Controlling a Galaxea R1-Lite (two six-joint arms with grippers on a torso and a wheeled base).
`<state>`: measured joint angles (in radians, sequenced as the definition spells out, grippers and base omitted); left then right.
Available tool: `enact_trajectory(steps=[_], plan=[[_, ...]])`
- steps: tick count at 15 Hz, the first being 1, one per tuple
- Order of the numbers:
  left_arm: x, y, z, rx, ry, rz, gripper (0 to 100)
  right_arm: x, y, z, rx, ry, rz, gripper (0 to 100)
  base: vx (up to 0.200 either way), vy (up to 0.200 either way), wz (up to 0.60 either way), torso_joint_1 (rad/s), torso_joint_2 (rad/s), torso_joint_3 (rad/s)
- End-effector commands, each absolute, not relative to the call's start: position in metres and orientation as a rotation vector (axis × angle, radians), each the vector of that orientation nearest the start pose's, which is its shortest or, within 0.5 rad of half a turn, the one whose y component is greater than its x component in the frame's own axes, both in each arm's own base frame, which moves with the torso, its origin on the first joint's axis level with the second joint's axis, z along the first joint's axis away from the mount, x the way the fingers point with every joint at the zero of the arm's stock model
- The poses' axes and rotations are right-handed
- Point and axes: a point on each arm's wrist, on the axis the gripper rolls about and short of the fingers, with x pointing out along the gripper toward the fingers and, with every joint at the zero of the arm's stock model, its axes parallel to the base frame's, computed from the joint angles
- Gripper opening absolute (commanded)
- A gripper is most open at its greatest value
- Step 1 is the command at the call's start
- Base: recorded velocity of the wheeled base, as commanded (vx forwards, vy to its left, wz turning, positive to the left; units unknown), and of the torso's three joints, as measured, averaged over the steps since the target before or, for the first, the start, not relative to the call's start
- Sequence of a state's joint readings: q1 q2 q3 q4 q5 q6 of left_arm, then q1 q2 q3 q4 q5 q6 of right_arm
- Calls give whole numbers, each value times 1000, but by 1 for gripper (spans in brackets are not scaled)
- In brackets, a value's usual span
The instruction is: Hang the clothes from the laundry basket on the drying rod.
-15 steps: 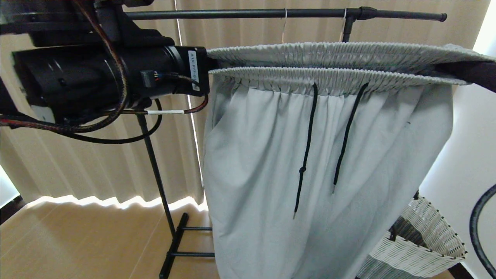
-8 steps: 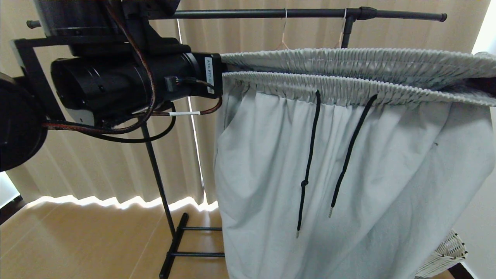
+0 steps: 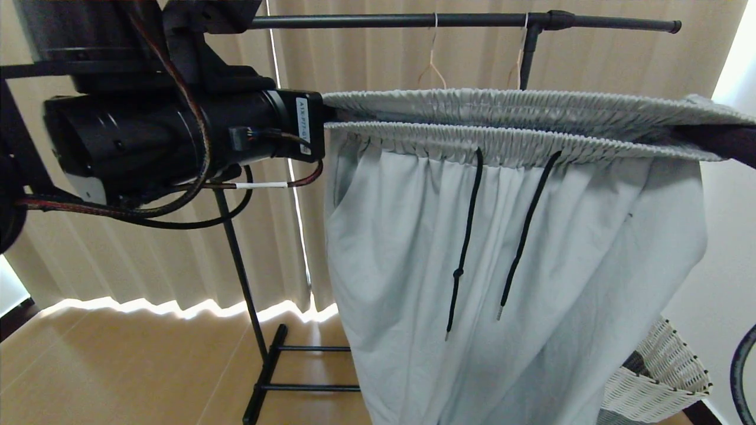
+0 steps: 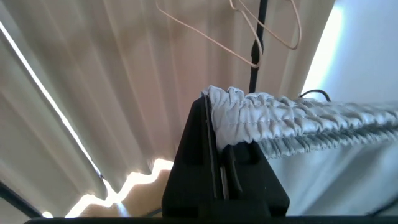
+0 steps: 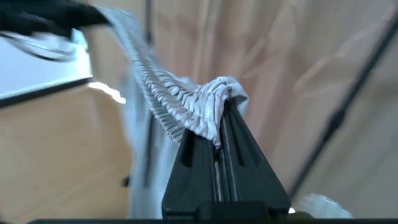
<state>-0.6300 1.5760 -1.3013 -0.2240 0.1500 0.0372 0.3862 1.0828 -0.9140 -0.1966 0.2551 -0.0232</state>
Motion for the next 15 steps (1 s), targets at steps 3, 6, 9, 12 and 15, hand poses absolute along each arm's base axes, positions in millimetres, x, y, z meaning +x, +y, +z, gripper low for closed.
enact_trajectory(steps=[3, 6, 9, 12, 15], plan=[[213, -156, 330, 64, 58, -503, 0, 167, 64, 309, -50, 15, 539, 0, 0, 0, 0, 0, 0, 0], [196, -146, 332, 67, 74, -590, 0, 185, 69, 315, -47, 7, 494, 0, 0, 0, 0, 0, 0, 0], [180, -136, 336, 78, 109, -657, 0, 206, 75, 314, -44, -36, 433, 0, 0, 0, 0, 0, 0, 0], [168, -129, 335, 76, 108, -718, 0, 221, 80, 313, -39, -63, 394, 0, 0, 0, 0, 0, 0, 0], [149, -123, 330, 81, 99, -867, 0, 238, 88, 322, 6, -133, 402, 0, 0, 0, 0, 0, 0, 0]])
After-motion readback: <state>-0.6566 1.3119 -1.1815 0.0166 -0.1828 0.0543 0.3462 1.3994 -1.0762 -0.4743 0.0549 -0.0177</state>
